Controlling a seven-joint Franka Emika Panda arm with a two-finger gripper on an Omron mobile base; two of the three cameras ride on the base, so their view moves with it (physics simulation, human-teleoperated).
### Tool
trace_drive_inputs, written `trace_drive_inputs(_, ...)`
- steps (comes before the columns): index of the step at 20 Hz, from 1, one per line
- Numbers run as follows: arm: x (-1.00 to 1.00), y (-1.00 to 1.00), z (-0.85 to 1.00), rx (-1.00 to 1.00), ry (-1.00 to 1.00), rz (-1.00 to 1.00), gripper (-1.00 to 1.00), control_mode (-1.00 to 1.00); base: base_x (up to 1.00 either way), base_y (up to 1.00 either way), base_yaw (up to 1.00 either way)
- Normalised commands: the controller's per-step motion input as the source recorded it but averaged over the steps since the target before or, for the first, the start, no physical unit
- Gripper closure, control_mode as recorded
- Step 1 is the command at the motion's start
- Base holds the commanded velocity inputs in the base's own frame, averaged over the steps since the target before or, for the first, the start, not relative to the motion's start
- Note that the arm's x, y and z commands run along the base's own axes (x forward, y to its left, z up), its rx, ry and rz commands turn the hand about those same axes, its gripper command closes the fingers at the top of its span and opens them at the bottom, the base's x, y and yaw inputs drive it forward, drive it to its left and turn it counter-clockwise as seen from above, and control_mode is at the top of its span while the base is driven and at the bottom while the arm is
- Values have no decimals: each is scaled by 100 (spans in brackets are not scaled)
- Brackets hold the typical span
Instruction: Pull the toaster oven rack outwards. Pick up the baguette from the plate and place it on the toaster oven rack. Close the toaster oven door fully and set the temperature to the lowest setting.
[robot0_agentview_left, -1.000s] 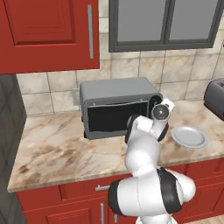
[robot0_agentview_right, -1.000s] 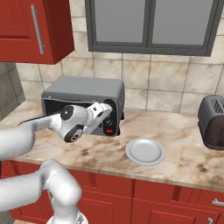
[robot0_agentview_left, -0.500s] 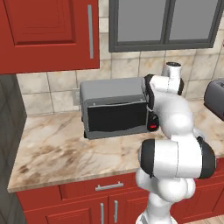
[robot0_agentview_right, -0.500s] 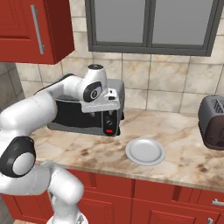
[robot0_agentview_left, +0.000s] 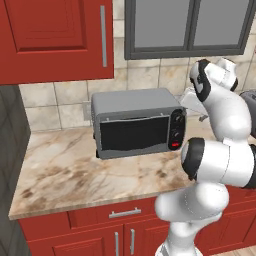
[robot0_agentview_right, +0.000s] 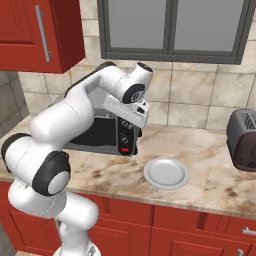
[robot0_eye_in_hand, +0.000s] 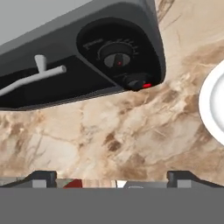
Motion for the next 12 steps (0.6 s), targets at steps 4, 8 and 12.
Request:
trace_drive_inputs(4, -12, 23, 0, 1, -5, -40, -100, -100, 0, 0, 0)
trace_drive_inputs(8, 0, 31, -30, 0, -3, -43, -100, -100, 0, 0, 0)
trace_drive_inputs(12, 2, 14, -56, 0, -11, -30, -100, -100, 0, 0, 0)
